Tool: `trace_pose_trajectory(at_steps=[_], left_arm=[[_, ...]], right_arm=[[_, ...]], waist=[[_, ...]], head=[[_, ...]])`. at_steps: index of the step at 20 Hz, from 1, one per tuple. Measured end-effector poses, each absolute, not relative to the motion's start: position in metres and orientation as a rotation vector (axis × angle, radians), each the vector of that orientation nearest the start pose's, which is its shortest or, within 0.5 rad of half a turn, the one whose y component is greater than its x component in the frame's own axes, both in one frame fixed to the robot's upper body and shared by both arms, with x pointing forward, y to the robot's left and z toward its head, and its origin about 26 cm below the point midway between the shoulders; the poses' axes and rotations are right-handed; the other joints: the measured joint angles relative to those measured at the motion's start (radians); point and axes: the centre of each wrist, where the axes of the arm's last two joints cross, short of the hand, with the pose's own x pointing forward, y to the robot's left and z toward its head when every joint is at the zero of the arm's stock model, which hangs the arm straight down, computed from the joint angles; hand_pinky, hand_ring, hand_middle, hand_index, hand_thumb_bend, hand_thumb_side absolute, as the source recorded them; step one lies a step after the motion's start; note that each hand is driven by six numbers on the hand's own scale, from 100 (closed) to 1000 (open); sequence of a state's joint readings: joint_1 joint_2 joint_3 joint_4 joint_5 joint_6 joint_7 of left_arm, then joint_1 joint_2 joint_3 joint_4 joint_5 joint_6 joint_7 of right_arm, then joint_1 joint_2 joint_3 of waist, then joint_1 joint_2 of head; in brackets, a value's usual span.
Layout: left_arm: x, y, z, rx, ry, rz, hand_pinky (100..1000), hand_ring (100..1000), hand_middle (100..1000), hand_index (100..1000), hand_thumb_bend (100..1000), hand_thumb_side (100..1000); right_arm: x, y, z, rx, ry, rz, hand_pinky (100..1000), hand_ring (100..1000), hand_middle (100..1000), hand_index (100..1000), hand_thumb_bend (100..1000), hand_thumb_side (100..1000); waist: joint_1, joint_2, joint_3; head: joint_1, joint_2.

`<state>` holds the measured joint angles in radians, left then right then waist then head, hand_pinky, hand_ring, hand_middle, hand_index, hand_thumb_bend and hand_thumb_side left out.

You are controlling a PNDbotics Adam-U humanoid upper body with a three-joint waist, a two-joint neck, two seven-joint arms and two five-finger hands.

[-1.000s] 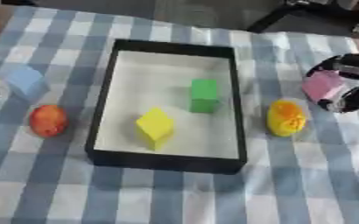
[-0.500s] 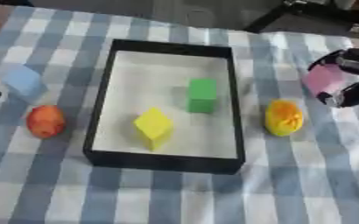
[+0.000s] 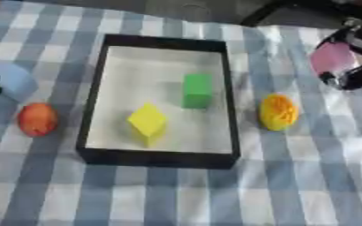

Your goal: Pick up objects on the table and place them in the box.

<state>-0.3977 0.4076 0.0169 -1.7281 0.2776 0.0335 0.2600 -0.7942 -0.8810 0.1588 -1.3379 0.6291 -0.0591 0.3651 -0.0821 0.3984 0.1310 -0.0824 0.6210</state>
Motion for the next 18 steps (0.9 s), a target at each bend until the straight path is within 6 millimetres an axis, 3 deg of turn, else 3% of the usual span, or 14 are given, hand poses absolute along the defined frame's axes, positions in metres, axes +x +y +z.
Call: trace_pose_trajectory(at_steps=[5,9,18], left_arm=[[0.343,0.300,0.179,0.190,-2.084,0.037,786,770,815,848,192,819],[0.337,0.308,0.177,0.228,-2.083,0.047,785,771,814,846,190,812],[0.329,0.323,0.171,0.298,-2.066,0.066,787,772,815,847,187,803]], right_arm=[[0.390,-0.344,0.337,-1.223,-1.554,1.392,827,564,509,589,100,100],[0.384,-0.307,0.360,-1.230,-1.633,1.460,824,562,508,588,100,100],[0.373,-0.227,0.376,-1.155,-1.810,1.617,822,564,510,591,100,100]], waist=[[0.004,0.000,-0.007],[0.013,0.000,-0.009],[0.020,0.000,-0.009]], head=[[0.002,0.029],[0.002,0.054],[-0.003,0.083]])
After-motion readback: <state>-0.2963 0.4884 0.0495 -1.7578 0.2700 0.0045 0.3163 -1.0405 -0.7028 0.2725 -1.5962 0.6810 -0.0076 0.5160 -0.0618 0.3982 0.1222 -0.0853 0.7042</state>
